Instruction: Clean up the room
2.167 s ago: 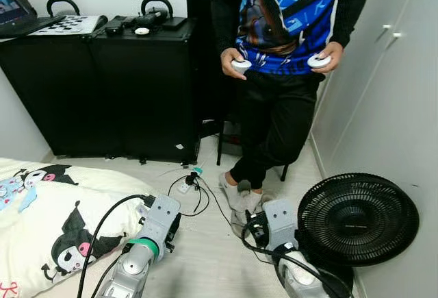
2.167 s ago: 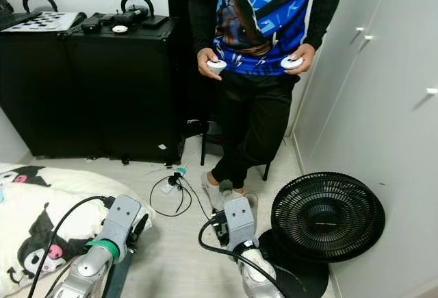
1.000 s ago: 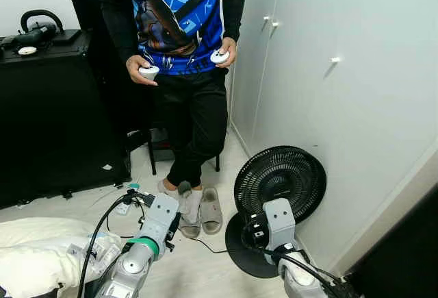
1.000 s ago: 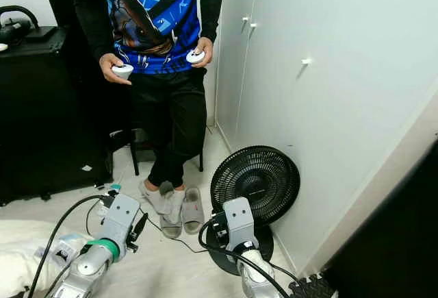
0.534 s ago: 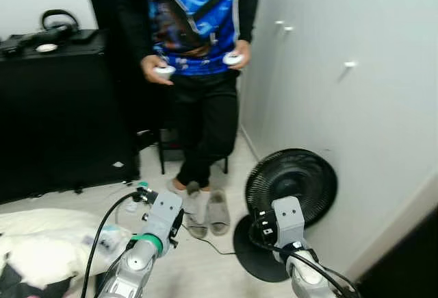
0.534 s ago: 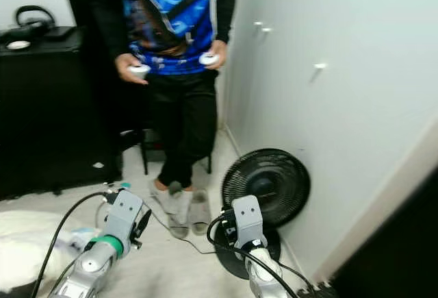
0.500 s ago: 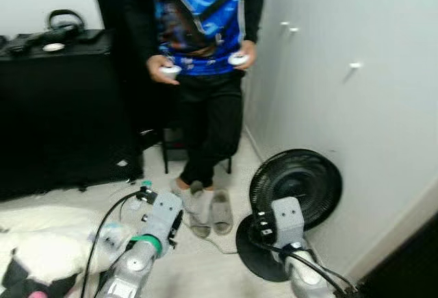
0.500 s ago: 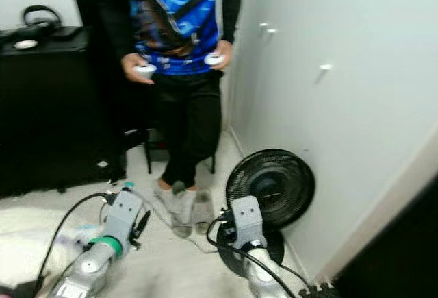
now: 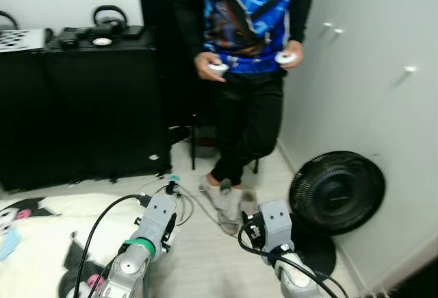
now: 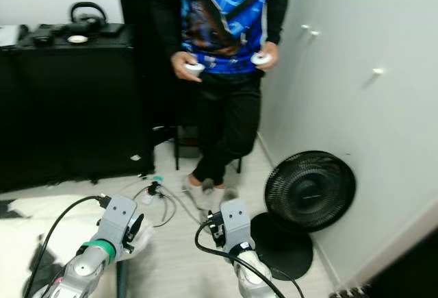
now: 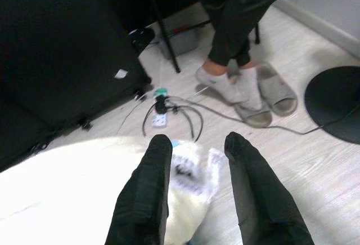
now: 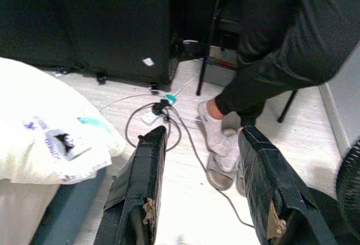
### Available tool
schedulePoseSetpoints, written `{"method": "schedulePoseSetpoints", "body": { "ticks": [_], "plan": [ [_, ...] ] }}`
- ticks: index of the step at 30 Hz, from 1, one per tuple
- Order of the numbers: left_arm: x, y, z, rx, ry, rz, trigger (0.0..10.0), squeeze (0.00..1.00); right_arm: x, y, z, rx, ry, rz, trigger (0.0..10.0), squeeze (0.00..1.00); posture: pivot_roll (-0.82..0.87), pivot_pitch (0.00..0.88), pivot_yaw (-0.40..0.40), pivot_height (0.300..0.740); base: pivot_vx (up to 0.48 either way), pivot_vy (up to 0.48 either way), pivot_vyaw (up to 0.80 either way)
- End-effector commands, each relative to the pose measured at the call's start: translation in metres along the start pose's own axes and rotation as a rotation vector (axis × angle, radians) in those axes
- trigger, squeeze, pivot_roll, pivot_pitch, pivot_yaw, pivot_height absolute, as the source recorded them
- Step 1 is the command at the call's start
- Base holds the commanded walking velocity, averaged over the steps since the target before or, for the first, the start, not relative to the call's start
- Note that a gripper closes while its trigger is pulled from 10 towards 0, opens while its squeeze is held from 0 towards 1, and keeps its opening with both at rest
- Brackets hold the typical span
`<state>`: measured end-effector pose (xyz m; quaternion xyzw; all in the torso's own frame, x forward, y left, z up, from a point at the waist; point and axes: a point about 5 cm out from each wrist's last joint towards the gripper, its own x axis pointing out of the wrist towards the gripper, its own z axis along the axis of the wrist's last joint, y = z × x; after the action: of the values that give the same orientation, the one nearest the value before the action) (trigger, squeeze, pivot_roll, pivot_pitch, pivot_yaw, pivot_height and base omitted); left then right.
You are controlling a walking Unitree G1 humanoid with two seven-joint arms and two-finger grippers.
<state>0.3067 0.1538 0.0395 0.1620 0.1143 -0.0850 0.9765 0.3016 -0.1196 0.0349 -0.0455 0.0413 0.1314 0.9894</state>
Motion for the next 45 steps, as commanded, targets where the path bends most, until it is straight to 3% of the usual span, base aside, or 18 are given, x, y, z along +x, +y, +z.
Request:
{"method": "schedulePoseSetpoints", "body": {
  "ticks": [1,23,45],
  "plan": [
    [-0.0014,-0.0047,-0.0026,0.013,0.003,-0.02,10.0,0.0,-0.0034,-0.0031,-0.0056,0.005,0.025,-0.015,10.0,0.0,-0.09,0.0,0.066,0.74,0.0,-0.27,0.0],
    [-0.0022,-0.0042,-0.0026,0.019,-0.002,-0.025,10.0,0.0,-0.0051,-0.0019,-0.0074,0.009,0.028,-0.02,10.0,0.0,-0.09,0.0,0.074,0.74,0.0,-0.091,0.0],
    [-0.0026,-0.0057,-0.0024,0.019,-0.003,-0.026,10.0,0.0,-0.006,-0.0014,-0.008,0.01,0.027,-0.021,10.0,0.0,-0.09,0.0,0.073,0.74,0.264,-0.321,0.0]
  ]
}}
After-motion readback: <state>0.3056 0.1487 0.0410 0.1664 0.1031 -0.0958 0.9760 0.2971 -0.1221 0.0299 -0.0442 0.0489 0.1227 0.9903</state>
